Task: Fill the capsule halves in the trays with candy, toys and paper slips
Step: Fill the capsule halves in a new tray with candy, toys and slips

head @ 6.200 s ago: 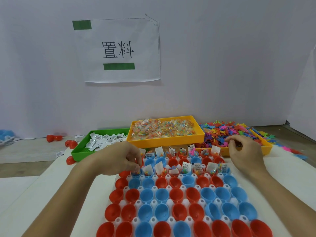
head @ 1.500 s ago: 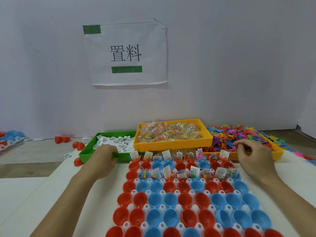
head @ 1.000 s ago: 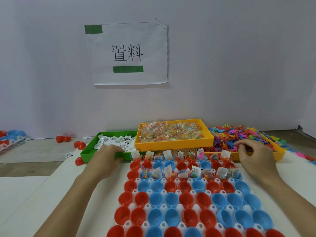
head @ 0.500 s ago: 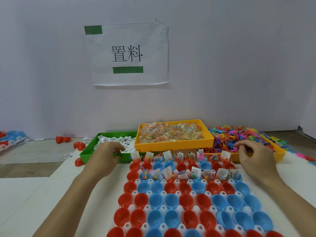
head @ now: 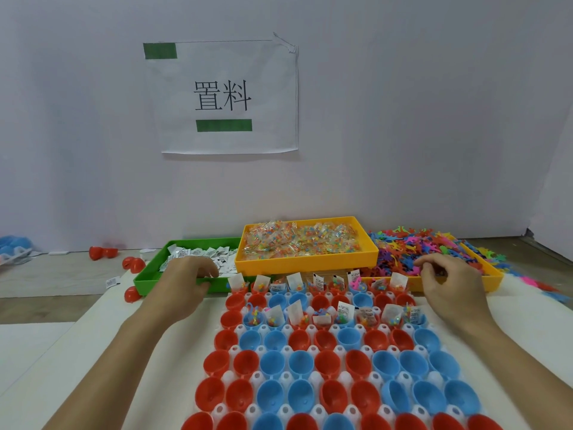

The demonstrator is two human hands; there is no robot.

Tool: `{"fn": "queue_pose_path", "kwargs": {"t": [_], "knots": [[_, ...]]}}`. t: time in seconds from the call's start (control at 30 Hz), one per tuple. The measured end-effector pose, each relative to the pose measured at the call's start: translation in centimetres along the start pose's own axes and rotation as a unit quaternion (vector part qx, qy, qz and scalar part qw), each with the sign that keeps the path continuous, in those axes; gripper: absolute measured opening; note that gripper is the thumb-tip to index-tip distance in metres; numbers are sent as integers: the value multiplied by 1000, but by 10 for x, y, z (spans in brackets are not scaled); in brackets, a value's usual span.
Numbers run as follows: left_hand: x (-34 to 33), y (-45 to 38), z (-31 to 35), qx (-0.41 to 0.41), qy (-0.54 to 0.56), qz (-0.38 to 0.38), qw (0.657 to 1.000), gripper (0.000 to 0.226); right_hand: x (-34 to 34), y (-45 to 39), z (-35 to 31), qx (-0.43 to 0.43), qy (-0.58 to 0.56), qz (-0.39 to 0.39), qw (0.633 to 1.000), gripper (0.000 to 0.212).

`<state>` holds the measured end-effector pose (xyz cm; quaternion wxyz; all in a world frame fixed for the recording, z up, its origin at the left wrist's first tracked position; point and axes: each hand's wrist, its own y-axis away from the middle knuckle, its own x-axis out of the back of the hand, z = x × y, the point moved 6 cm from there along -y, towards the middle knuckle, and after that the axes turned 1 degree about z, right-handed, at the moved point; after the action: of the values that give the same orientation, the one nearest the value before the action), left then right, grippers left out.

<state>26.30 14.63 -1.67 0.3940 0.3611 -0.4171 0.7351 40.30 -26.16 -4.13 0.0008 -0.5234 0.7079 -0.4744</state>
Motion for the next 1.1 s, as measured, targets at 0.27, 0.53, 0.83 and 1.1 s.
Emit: {"fn": "queue_pose_path", "kwargs": {"t": [0.27, 0.53, 0.83, 1.1], "knots": [[18, -3, 5, -25, 55, 75, 995, 15, 0, 0, 0, 2, -4, 0, 1000, 16], [34, -4, 36, -62, 234, -26, 970, 11, 0, 0, 1, 4, -4, 2, 1000, 17], [20, 13, 74, -118, 135, -213, 960, 10, -1, -1, 3, 4, -2, 4, 1000, 17], [21, 18, 85, -126, 126, -257, 950, 6, -1, -1, 4, 1, -3, 3, 1000, 16]]}}
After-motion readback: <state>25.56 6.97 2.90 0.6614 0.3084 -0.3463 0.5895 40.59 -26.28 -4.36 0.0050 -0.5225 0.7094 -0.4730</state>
